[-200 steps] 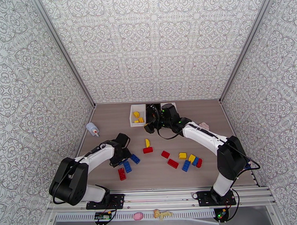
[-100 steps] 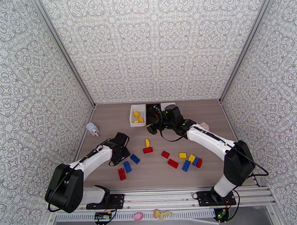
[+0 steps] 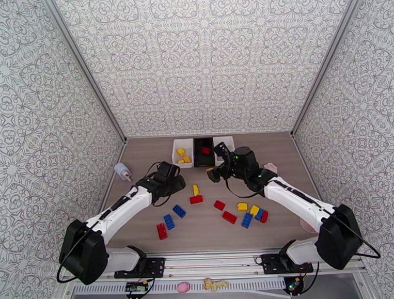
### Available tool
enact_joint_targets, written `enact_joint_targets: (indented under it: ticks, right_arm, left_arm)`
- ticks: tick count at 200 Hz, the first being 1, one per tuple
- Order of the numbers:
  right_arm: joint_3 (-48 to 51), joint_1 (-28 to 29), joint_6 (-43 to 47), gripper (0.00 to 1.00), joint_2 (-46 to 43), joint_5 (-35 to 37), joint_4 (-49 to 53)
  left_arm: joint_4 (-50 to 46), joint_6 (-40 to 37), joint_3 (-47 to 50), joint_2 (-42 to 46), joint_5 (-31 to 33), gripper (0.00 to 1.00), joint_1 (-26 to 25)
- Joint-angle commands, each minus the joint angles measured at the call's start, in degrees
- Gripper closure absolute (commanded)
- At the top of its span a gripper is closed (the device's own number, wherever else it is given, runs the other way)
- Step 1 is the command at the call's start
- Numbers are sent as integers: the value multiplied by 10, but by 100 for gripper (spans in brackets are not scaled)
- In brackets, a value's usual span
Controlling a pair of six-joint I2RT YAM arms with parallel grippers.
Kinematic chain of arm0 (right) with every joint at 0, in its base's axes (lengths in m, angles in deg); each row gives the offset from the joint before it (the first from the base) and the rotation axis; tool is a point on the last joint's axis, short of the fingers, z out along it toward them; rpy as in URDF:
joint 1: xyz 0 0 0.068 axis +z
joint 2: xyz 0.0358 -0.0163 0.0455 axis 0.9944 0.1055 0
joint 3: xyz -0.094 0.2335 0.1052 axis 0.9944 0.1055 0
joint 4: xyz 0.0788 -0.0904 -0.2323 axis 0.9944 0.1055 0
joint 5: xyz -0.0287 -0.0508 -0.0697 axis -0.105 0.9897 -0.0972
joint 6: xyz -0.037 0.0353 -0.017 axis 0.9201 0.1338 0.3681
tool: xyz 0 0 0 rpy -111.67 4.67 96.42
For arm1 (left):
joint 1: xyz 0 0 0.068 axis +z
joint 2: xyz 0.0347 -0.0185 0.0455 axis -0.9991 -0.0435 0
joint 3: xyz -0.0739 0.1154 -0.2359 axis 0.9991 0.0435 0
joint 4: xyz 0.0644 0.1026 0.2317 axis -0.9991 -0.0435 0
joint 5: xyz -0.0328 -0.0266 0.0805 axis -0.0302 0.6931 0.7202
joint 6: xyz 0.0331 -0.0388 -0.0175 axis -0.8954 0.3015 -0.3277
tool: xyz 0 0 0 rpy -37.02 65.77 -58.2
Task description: Sort the legos into containers by color
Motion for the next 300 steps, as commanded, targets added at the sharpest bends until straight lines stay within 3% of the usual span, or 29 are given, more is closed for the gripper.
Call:
enact_joint_targets:
  ticks: [1, 73, 107, 201, 227, 252, 277, 300]
  right_arm:
    - [31, -18, -9, 0, -40, 39, 17]
    - [88, -51, -28, 1, -123, 62, 44]
    - [93, -58, -30, 1, -134, 68, 46]
    - [99, -68, -34, 1, -162, 84, 66]
    - [103, -70, -46, 1, -168, 88, 67]
    - [103, -72, -65, 1, -175, 104, 70]
    - [112, -73, -96, 1, -182, 133, 67]
    - [121, -74, -128, 1, -187, 159, 67]
  left_arm:
    - [93, -57, -54, -49, -29, 47, -21]
    - [247, -175, -227, -228, -75, 47, -55]
    - [346, -228, -294, -317, -131, 47, -54]
    - [310, -236, -582, -573, -160, 45, -33]
    - [282, -239, -642, -601, -165, 38, -32]
    - [278, -251, -636, -584, -172, 18, -33]
    - [288, -274, -573, -528, -176, 1, -36]
    - [313, -298, -486, -454, -181, 0, -42]
